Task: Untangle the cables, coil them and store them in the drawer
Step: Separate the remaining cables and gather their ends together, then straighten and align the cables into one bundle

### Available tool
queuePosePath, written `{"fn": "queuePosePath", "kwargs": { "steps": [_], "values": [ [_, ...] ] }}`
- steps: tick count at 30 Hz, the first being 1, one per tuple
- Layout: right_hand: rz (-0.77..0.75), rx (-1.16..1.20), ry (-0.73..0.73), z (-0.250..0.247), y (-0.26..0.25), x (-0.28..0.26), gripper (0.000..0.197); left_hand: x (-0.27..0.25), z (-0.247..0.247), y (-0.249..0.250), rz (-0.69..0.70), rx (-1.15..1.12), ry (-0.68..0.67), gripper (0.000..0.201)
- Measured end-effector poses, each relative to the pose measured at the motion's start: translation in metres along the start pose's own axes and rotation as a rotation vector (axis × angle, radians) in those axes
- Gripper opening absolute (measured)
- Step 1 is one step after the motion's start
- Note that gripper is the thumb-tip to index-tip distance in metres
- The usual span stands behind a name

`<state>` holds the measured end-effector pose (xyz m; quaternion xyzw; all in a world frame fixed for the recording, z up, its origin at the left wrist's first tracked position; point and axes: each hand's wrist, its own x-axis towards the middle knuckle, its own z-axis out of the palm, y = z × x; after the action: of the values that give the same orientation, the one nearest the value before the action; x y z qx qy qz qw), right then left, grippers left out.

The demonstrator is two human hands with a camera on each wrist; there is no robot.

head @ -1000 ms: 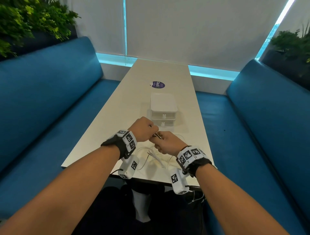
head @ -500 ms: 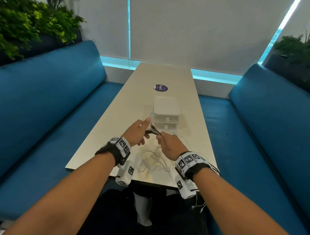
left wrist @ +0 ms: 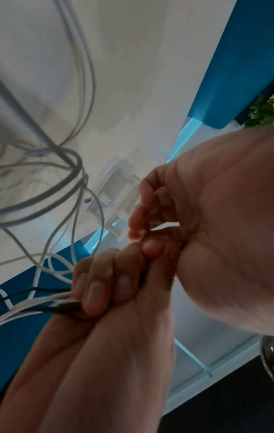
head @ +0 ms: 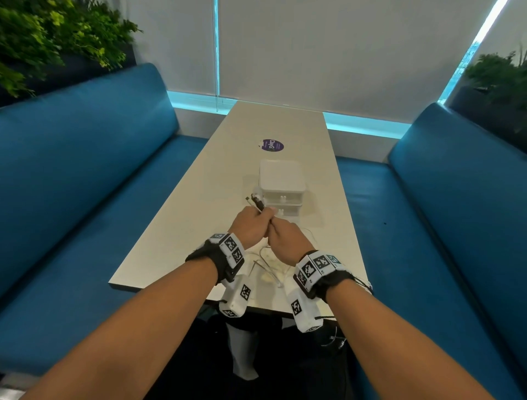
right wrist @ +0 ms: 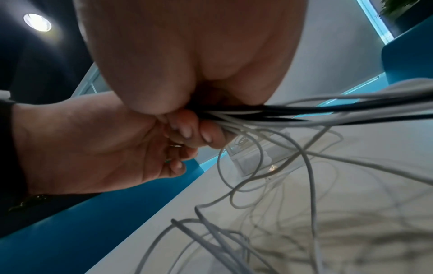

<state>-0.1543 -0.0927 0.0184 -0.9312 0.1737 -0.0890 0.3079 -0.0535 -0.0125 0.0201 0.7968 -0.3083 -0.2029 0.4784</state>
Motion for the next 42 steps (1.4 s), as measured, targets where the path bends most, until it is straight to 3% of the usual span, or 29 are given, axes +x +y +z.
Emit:
{"fn": "queuePosePath", "kwargs": {
  "steps": [7,15,20,22,29,33,36,38,42],
  "values": [
    [-0.020,0.088,-0.084,-0.010,-0.004,0.001,0.010,-0.001,-0.007,0.007,0.129,0.202,0.078,0.056],
    [-0.036,0.110,-0.139,-0.021,-0.011,0.007,0.018,0.001,-0.008,0.009,0.131,0.181,0.133,0.052],
    [0.106,-0.071,-0.190,-0.031,0.024,0.003,0.001,0.013,-0.017,0.010,0.107,-0.163,0.193,0.058],
    [0.159,-0.116,-0.208,-0.032,0.038,-0.003,0.006,0.017,-0.024,0.011,0.065,-0.281,0.221,0.058],
    [0.273,-0.262,-0.169,-0.029,0.078,-0.018,0.008,0.024,-0.059,0.002,-0.126,-0.662,0.428,0.026],
    [0.345,-0.253,-0.174,-0.028,0.086,-0.023,0.021,0.033,-0.087,0.000,-0.162,-0.507,0.518,0.035],
    [0.311,-0.371,-0.240,-0.026,0.092,-0.026,0.024,0.048,-0.113,-0.016,-0.171,-0.393,0.620,0.061],
    [0.309,-0.507,-0.257,-0.030,0.100,-0.032,0.023,0.064,-0.135,-0.038,-0.183,-0.337,0.693,0.055],
    [0.354,-0.528,-0.220,-0.039,0.111,-0.040,0.013,0.044,-0.158,-0.031,-0.140,-0.255,0.738,0.038]
  ]
}}
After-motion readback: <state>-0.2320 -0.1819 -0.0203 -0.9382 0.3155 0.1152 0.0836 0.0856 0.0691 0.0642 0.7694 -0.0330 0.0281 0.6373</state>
